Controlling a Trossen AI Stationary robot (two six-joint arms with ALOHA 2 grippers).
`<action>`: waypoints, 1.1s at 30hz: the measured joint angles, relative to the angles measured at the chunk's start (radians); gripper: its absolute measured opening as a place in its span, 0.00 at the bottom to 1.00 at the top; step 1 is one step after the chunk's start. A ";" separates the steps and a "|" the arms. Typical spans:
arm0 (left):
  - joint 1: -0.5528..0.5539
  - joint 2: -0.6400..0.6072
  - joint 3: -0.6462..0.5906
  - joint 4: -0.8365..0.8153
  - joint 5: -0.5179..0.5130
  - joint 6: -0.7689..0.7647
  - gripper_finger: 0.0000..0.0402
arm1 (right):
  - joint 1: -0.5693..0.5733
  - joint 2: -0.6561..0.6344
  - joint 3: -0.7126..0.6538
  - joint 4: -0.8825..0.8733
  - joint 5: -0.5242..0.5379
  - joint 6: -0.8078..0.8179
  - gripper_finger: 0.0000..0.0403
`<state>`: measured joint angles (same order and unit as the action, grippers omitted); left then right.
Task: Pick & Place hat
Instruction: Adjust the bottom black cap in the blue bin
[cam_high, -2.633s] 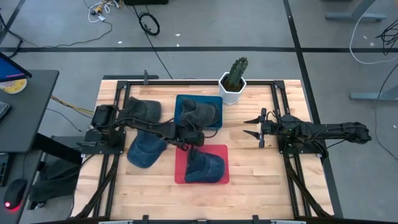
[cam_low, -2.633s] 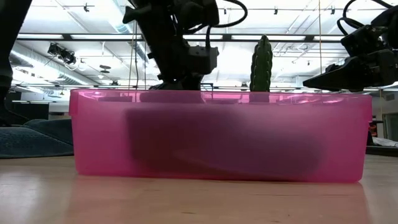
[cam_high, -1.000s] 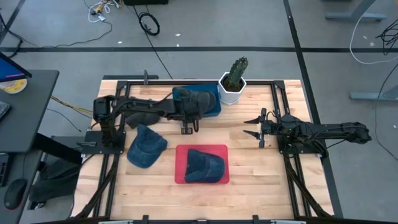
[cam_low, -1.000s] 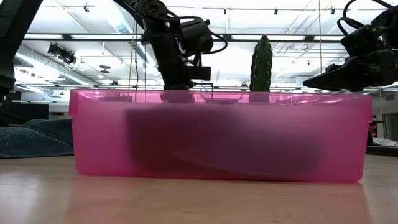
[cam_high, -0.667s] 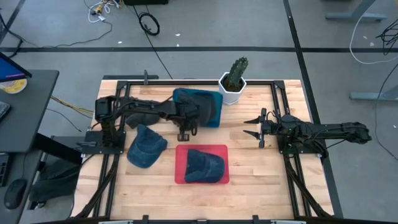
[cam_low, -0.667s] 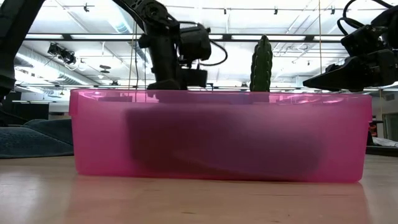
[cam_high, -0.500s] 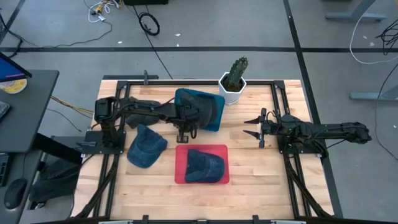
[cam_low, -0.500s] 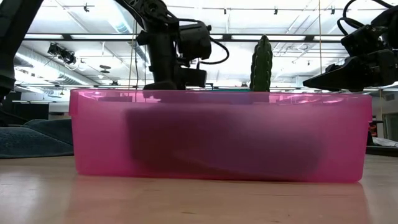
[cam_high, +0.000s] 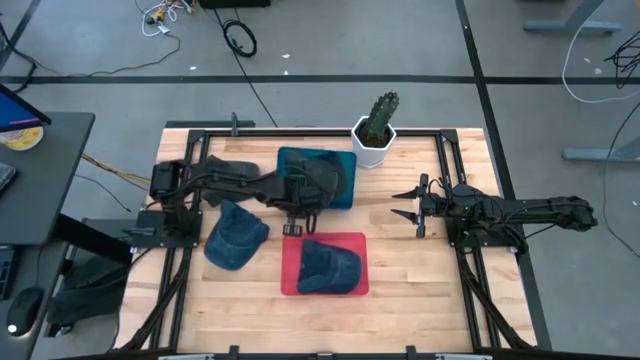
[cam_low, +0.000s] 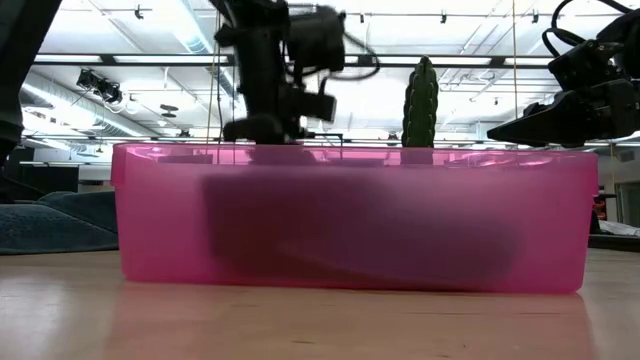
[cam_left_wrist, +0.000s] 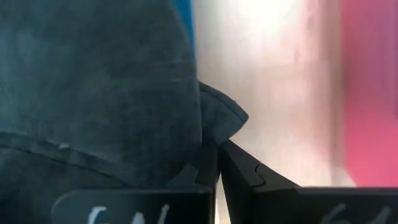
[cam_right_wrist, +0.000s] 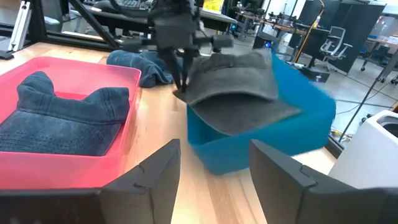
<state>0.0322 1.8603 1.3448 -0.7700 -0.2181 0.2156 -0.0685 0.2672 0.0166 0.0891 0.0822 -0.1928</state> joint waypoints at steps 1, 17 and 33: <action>-0.013 -0.001 0.019 -0.021 -0.012 -0.004 0.04 | 0.000 0.000 0.000 0.000 0.000 0.000 0.48; -0.047 0.006 0.186 -0.099 -0.174 0.023 0.03 | 0.000 0.000 0.000 0.000 0.000 0.000 0.48; 0.073 0.171 0.194 -0.142 -0.126 -0.021 0.05 | 0.000 0.000 0.000 0.006 -0.003 0.000 0.48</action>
<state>0.1052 2.0312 1.5391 -0.9116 -0.3443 0.1942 -0.0681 0.2668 0.0170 0.0956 0.0788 -0.1928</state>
